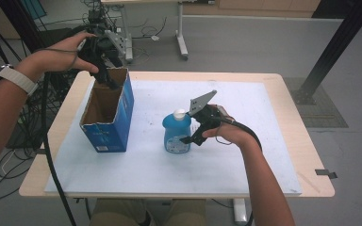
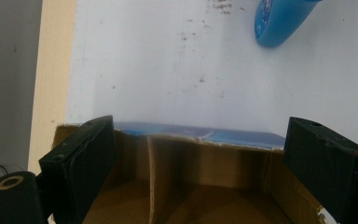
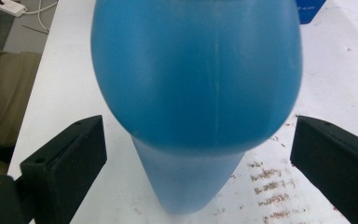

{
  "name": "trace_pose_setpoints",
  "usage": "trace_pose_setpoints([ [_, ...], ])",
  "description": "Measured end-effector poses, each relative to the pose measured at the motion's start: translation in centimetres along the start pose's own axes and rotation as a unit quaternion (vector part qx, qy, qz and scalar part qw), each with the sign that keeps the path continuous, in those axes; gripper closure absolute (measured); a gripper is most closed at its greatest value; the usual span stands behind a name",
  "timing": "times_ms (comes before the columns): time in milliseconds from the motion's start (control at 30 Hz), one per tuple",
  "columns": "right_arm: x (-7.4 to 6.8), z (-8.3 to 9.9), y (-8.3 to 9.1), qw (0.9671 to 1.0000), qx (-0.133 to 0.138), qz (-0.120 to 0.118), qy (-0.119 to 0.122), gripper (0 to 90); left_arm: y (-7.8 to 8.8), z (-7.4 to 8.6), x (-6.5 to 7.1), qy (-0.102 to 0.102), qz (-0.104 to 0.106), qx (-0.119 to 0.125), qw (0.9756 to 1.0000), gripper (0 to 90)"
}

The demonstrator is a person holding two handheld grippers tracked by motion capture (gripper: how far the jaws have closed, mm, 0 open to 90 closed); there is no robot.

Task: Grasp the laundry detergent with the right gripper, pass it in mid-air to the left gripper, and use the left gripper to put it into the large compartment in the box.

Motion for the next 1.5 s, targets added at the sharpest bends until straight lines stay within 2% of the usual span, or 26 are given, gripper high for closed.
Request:
trace_pose_setpoints([
  [1267, 0.09, 0.05, -0.47, 0.9999, 0.008, 0.008, 0.000, 3.5, -0.01, 0.01, 0.07, 0.003, 0.000, 0.000, 1.0000, 10.4],
  [1500, 0.11, 0.01, -0.77, 0.9999, 0.008, 0.007, 0.006, 6.8, 0.01, 0.14, 0.04, 0.002, 0.000, -0.001, 1.0000, 10.4],
])
Point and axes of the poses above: each handheld gripper's, and its own axes: y roughly backward along the jaws, z roughly out of its underside, x roughly to its right, the point moved 8 cm from there along -y, roughly forward along the jaws, and after that the axes turned 12 degrees about -z, right-handed, at the moved point
